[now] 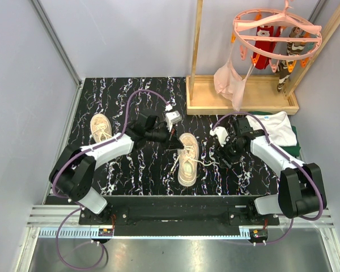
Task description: Tie the shoes
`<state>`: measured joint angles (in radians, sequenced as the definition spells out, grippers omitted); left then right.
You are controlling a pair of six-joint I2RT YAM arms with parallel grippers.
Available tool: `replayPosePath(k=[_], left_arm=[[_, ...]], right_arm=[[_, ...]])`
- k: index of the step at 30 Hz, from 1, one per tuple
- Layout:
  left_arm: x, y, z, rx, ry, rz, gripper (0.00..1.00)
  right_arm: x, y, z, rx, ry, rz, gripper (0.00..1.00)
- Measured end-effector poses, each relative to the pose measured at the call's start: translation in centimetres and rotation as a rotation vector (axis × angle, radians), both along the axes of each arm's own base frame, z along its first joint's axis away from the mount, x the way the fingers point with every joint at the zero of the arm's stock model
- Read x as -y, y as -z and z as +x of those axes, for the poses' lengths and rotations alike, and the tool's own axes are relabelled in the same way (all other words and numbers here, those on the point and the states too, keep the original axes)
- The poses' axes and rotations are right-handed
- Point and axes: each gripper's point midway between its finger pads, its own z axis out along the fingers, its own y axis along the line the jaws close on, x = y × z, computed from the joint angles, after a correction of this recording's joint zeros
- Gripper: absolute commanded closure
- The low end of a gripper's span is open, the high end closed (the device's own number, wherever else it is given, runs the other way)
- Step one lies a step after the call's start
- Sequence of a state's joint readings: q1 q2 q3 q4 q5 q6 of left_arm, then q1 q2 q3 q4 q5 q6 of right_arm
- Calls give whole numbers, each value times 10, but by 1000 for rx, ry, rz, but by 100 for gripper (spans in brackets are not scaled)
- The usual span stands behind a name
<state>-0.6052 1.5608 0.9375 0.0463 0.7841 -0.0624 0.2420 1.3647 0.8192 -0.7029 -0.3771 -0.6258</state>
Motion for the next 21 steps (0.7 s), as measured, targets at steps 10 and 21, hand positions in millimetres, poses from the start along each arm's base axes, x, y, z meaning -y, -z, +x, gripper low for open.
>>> replayPosePath(k=[10, 21], left_arm=[[4, -2, 1, -22, -3, -23, 100], [4, -2, 0, -23, 3, -25, 100]], right_arm=[[24, 19, -9, -11, 13, -124, 33], [34, 40, -1, 6, -8, -193, 100]])
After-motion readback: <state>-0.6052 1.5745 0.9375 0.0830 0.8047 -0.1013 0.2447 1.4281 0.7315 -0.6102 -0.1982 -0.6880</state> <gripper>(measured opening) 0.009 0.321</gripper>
